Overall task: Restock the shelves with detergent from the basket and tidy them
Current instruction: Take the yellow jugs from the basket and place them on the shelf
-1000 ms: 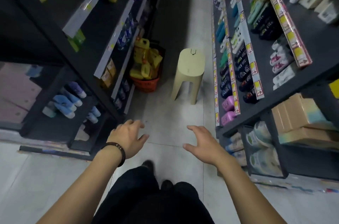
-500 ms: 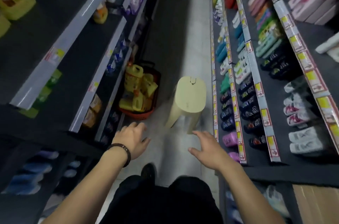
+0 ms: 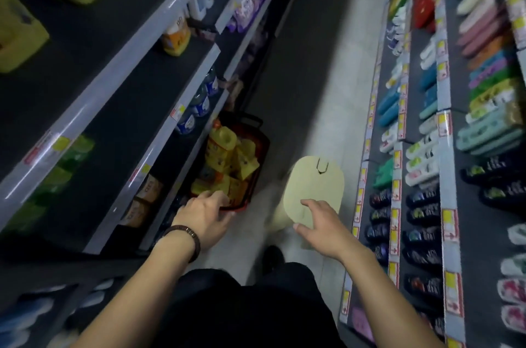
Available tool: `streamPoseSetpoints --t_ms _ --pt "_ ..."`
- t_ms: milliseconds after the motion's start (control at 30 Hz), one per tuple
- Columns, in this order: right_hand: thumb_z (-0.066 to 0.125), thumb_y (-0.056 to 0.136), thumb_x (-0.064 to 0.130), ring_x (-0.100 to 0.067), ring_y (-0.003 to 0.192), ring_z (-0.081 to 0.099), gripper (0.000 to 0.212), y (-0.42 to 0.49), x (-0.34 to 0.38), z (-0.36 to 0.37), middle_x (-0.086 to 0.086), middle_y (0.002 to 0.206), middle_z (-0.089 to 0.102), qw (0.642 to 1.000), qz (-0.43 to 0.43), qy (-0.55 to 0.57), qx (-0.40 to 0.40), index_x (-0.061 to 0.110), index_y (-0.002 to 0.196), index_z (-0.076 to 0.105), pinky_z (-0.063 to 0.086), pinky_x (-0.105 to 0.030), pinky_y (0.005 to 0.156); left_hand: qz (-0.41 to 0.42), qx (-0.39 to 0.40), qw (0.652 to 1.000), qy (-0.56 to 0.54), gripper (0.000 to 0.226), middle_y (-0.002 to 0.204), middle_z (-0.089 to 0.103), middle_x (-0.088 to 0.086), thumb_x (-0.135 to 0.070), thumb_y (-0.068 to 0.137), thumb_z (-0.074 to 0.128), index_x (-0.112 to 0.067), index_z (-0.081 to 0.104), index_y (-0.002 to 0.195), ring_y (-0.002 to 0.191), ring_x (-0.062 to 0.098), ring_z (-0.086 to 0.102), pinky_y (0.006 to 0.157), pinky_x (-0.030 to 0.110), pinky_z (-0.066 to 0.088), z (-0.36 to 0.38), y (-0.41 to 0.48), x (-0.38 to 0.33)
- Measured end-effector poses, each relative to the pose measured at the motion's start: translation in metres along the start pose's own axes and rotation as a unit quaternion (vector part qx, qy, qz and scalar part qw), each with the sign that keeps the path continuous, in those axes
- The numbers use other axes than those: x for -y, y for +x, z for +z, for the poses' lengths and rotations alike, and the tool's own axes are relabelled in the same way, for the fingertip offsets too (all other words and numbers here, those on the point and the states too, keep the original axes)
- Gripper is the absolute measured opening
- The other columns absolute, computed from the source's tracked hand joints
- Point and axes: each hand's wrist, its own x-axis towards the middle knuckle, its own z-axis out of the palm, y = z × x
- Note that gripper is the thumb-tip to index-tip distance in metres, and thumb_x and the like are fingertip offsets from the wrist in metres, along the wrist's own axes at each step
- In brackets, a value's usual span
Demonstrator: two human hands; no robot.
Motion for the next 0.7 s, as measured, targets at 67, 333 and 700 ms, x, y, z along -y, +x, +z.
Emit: streamPoseSetpoints --t_ms 67,333,700 --pt "0.063 0.099 0.050 -0.025 0.151 0.035 0.074 0.029 0.006 -0.017 -0.003 0.161 0.037 1.000 -0.011 -0.023 0.017 0.029 0.163 0.033 0.035 -0.046 0.124 -0.027 -0.012 0.999 -0.021 0.040 0.127 0.060 -0.002 -0.063 0.093 0.053 -0.039 0.057 0.125 0.116 0.028 0.063 0.097 0.046 0.054 -0.012 0.016 0.000" --pt "0.063 0.098 0.054 -0.025 0.153 0.034 0.073 0.119 0.051 -0.064 -0.003 0.162 0.038 0.994 -0.050 -0.084 0.049 0.030 0.161 0.035 0.033 -0.044 0.125 -0.075 -0.009 0.996 -0.043 0.039 0.125 0.058 -0.003 -0.060 0.096 0.053 -0.038 0.056 0.127 0.114 0.027 0.063 0.095 0.044 0.055 -0.046 0.070 0.021" --pt "0.063 0.100 0.050 -0.019 0.148 0.041 0.070 0.160 0.101 -0.115 0.000 0.159 0.040 0.991 -0.057 -0.120 0.024 0.030 0.161 0.036 0.034 -0.036 0.123 -0.043 0.013 0.994 -0.103 0.038 0.132 0.057 0.001 -0.053 0.099 0.057 -0.032 0.055 0.130 0.116 0.024 0.063 0.094 0.037 0.055 -0.081 0.149 0.037"
